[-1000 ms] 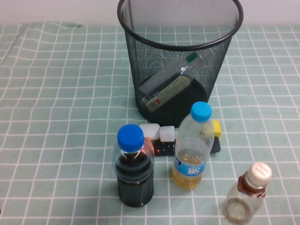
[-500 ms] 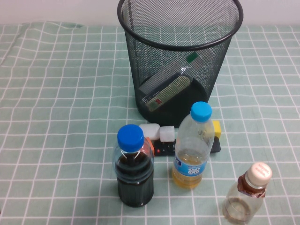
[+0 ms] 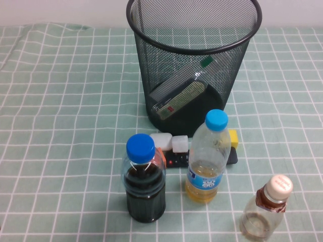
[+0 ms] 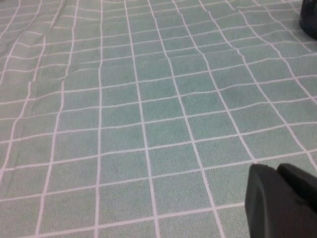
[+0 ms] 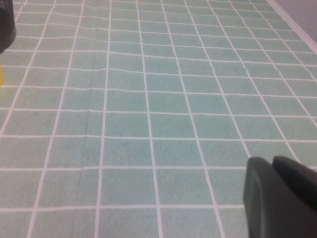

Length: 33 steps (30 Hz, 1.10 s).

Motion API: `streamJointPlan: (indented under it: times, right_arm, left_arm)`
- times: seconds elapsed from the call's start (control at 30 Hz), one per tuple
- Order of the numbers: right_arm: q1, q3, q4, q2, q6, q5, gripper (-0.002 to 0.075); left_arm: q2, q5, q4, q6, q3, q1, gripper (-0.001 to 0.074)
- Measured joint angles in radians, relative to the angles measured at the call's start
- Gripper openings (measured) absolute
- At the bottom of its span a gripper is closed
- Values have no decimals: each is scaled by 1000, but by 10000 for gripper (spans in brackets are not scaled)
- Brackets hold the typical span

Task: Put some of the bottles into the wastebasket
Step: Pick up a bottle from the table with right arm

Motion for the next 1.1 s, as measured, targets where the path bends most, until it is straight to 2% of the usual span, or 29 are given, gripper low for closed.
streamJointPlan:
  times: [0.2,0.37,0.5,0.57,0.67,0.83,1.0,1.1]
  right_arm:
    - [0,0,31,0,5,-34,-8]
    - [0,2,355,0,33,-238,-8]
    - [0,2,518,0,50,-403,-8]
    - [0,2,579,0,59,-425,-8]
    - [0,-67,608,17,61,-310,-8]
    - [0,-300,598,223,-15,-8,-8]
    - [0,-535,503,461,-74,288,-8]
    - [0,-638,451,581,-89,401,-8]
  left_arm:
    - [0,0,0,0,0,0,-1]
    - [0,2,0,0,0,0,-1]
    - [0,2,0,0,0,0,-1]
    - [0,2,0,0,0,0,-1]
    - [0,2,0,0,0,0,-1]
    - [0,2,2,0,0,0,-1]
    - [0,2,2,0,0,0,-1]
    - [0,2,2,0,0,0,-1]
